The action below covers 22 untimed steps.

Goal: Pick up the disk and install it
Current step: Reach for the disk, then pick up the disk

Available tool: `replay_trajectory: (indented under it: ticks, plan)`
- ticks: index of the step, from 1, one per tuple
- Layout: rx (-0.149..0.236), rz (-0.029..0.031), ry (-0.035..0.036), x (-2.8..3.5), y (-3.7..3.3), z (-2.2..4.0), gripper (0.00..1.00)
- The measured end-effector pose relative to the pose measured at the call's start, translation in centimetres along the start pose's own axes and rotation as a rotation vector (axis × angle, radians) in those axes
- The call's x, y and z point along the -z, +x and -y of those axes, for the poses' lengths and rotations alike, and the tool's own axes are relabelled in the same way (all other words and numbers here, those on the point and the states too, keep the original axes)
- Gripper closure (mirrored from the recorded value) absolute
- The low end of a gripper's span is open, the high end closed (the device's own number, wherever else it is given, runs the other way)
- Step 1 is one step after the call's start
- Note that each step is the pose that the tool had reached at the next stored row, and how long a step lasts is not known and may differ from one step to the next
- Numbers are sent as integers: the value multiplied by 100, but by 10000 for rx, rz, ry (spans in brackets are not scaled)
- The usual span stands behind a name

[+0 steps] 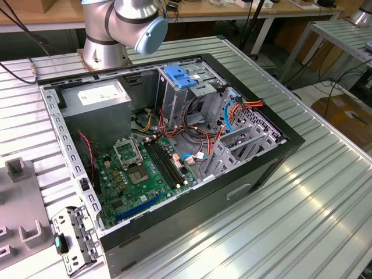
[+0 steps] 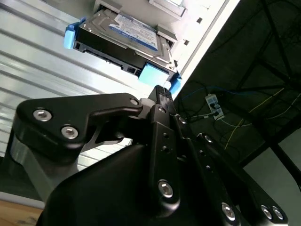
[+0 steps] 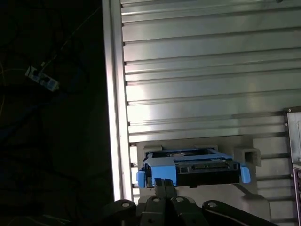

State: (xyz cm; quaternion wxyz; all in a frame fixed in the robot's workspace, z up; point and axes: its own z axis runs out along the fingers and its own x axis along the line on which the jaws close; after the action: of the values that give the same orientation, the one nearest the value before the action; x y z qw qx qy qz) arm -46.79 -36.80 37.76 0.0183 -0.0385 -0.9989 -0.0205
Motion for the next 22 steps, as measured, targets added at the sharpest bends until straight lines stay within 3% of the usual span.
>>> replay_trajectory:
  ticks: [17, 21, 22]
  plan:
    - [1, 1, -1, -25, -1, 1, 89]
    - [361, -13, -1, -26, 0, 1, 89]
    - [668, -26, 4, -26, -1, 1, 89]
